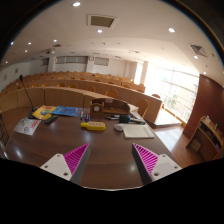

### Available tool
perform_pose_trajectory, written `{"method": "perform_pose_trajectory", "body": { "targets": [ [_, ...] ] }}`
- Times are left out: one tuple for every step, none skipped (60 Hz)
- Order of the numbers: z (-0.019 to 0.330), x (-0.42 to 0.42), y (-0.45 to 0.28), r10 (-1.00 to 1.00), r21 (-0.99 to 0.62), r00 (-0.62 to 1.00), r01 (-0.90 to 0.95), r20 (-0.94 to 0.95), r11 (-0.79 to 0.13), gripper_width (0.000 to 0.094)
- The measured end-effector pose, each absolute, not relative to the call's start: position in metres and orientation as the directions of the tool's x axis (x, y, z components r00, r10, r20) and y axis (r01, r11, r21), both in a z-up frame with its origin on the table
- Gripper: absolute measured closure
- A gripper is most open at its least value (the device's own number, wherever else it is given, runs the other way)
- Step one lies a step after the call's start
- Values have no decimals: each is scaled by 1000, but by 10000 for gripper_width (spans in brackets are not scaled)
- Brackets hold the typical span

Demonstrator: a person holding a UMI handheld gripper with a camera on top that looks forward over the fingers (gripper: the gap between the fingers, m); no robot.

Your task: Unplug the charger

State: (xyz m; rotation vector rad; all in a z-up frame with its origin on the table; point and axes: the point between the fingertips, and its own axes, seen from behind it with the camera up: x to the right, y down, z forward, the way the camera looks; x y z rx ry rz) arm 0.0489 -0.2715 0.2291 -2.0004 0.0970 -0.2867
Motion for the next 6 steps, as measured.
{"method": "perform_pose_trajectory", "body": {
  "targets": [
    [229, 49, -271, -198, -899, 967, 61, 161, -433, 87],
    [230, 50, -271, -200, -900, 966, 62, 162, -432, 87],
    [230, 50, -272, -201, -900, 966, 63, 164, -430, 90],
    [230, 50, -271, -201, -901, 965, 66, 166, -429, 89],
    [230, 50, -271, -200, -901, 965, 67, 167, -429, 91],
    [230, 51, -271, -199, -901, 966, 67, 167, -429, 91]
  ]
}}
